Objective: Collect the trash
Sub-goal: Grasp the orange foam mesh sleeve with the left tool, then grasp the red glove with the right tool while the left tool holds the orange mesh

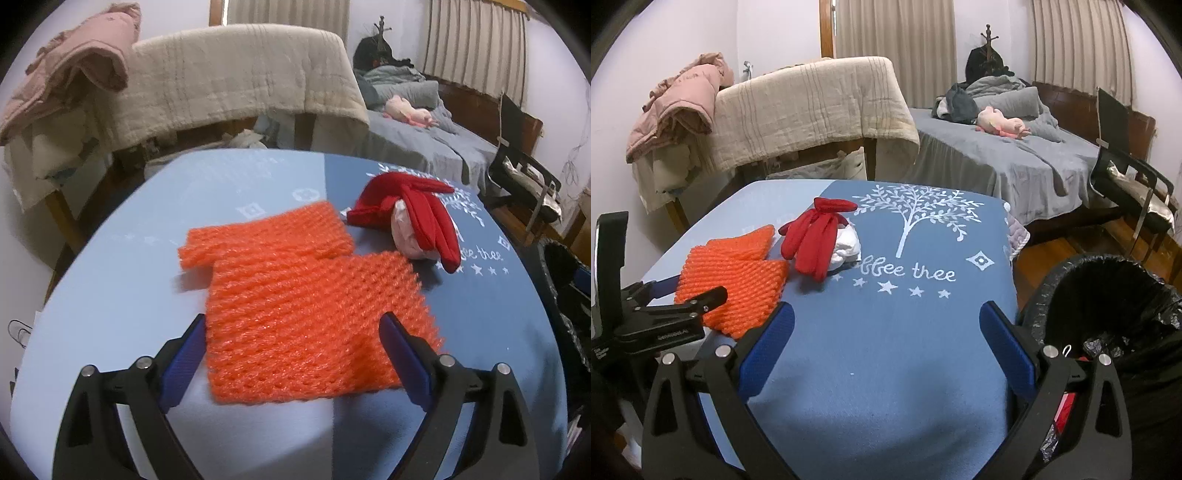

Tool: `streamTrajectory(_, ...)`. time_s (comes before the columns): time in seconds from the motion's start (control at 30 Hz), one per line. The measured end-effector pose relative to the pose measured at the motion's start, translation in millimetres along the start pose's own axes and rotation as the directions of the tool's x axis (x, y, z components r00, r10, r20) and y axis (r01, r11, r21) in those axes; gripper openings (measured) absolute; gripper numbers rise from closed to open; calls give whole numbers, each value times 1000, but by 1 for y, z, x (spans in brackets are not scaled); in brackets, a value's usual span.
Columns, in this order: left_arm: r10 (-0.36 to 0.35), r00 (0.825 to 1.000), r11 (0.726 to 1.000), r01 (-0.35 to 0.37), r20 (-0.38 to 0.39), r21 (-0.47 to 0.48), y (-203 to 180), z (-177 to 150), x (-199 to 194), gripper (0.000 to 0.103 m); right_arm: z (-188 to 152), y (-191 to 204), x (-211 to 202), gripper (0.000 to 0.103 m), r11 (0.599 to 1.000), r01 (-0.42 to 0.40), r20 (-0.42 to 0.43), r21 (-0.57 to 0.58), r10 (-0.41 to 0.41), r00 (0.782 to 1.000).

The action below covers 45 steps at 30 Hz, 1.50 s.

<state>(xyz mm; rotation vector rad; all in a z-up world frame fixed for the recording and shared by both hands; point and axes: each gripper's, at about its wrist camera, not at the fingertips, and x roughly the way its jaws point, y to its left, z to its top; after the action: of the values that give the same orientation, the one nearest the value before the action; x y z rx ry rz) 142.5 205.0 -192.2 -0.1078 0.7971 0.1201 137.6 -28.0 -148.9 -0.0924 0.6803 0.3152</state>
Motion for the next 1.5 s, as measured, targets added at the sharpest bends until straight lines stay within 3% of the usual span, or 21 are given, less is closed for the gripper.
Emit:
streamTrajectory(0.17,-5,999,1000,6,-51,13,-7,0,12,85,0,-1,2,98,1000,0,-4,1,0,1000)
streamTrajectory(0.5,-69,997,995,72,-40,73,-24,-1,7,34,0,-2,2,97,1000,0,-5,-2,0,1000)
streamTrajectory(0.8,-124,991,991,122,41,46,-38,-1,-25,30,4,-10,-7,97,1000,16,19,4,-17,1000)
streamTrajectory(1.0,-125,987,991,119,101,60,-47,6,-48,30,7,-11,-12,97,1000,15,34,7,-15,999)
streamTrajectory(1.5,-19,975,999,28,220,-35,4,36,-67,30,37,13,9,97,999,-37,66,1,37,997)
